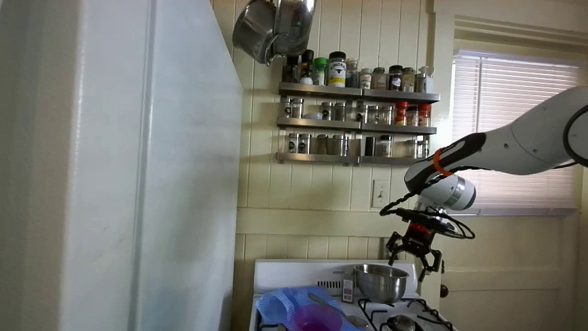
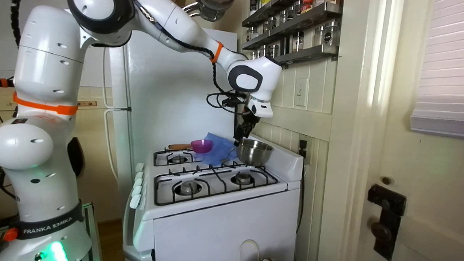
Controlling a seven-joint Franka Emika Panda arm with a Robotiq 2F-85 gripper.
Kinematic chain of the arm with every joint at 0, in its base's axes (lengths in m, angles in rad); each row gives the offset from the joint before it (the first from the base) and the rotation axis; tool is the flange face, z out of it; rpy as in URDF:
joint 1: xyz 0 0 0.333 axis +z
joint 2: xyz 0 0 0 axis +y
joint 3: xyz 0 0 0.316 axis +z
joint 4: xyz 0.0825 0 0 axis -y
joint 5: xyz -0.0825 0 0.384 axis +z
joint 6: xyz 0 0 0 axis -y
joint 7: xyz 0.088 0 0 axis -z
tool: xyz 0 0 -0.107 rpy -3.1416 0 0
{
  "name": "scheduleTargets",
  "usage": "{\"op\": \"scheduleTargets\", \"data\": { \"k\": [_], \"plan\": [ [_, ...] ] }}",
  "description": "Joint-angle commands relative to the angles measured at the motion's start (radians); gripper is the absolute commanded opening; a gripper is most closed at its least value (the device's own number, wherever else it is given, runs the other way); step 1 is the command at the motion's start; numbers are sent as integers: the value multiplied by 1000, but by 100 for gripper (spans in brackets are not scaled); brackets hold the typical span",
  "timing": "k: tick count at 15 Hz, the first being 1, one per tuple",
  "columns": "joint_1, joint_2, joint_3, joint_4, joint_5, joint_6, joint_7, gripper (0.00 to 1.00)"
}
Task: Put the bowl on the stove right-front plate
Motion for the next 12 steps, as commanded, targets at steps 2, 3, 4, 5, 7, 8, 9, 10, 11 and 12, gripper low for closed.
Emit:
{"op": "scheduleTargets", "data": {
  "k": [2,3,4,5,7,8,9,10,11,12],
  "plan": [
    [15,84,-3,48,-48,66,97,100],
    [15,103,-2,66,-54,66,109,100],
    [16,117,-1,81,-62,68,117,87],
    [20,129,-1,97,-72,65,128,74],
    [23,148,0,121,-86,57,141,58],
    [24,157,0,132,-91,52,149,50],
    [25,164,0,142,-97,50,154,42],
    [26,170,1,150,-101,48,159,35],
    [27,173,1,155,-105,48,165,28],
    [27,173,1,155,-108,49,167,19]
  ]
}}
